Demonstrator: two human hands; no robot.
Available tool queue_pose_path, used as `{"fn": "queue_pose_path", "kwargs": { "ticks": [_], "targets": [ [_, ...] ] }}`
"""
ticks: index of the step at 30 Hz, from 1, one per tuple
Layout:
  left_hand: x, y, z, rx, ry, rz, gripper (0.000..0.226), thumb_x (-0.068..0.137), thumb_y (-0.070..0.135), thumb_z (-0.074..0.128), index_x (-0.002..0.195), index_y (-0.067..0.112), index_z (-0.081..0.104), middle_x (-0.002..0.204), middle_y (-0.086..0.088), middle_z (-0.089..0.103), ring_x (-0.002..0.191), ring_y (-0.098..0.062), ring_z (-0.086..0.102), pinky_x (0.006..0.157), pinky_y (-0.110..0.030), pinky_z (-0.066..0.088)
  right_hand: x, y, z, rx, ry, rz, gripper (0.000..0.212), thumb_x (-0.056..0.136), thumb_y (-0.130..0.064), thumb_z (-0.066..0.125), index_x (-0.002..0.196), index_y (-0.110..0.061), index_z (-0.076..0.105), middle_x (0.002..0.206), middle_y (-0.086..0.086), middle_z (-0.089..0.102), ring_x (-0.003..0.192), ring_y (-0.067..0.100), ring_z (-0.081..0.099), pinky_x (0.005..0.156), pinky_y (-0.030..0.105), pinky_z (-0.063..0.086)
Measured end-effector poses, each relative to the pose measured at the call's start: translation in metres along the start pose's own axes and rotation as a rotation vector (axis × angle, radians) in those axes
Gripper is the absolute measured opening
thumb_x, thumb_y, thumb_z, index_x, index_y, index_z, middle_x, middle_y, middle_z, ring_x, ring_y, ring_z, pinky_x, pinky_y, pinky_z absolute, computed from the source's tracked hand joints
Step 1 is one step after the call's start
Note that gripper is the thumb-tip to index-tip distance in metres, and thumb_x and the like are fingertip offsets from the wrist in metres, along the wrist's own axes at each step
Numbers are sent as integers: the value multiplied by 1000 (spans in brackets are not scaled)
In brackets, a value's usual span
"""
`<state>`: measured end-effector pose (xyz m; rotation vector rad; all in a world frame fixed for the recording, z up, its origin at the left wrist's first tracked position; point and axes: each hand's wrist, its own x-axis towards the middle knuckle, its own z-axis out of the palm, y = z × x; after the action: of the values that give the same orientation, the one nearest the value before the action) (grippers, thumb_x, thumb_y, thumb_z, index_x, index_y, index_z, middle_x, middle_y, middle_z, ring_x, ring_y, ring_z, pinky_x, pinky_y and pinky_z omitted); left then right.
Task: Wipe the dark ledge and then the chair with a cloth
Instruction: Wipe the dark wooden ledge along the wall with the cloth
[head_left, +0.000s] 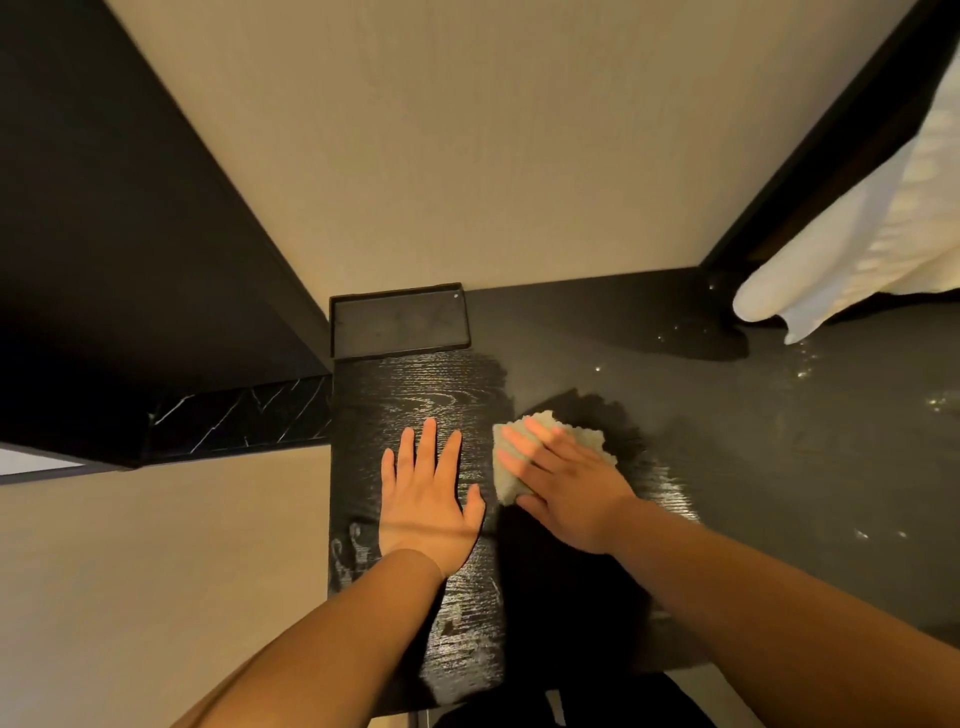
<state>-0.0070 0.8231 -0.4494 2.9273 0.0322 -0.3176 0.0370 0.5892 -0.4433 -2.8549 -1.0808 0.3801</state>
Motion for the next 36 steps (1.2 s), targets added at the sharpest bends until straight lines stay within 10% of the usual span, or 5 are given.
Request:
{"fn": "queue_pose_path", "kwargs": {
  "ticks": [6,13,20,28,36],
  "targets": [
    [0,1,0,-11,20,1,78,93,58,37,165,30,28,176,-5,10,162,-33,4,130,-55,3,23,5,-5,27,104,495,62,104,-43,31,161,-19,25,169,7,14,155,36,9,126,51,12],
    [-2,-1,1,5,5,4,77,94,58,37,165,30,27,176,-5,7,162,-33,2,130,-55,3,7,-9,3,11,16,-3,63,105,-53,34,161,-26,27,171,2,15,158,30,9,127,47,8],
    [1,1,0,22,-1,-6,78,94,59,34,166,33,19,177,-3,2,162,-31,-3,130,-53,-2,36,28,-14,-15,29,526,71,100,-51,16,161,-16,26,168,12,19,152,41,19,123,55,21],
    [0,2,-2,11,-11,-27,80,90,58,36,165,31,26,176,-4,9,161,-32,5,130,-54,3,23,5,-1,-7,92,-54,63,98,-45,44,156,-19,41,167,8,29,153,34,26,125,52,23],
    [35,-2,-30,-85,48,12,70,95,55,37,160,27,37,172,-8,23,157,-31,19,130,-52,12,36,24,-16,-6,67,568,67,104,-45,13,163,-14,17,171,13,11,155,40,11,126,52,7]
  ]
}}
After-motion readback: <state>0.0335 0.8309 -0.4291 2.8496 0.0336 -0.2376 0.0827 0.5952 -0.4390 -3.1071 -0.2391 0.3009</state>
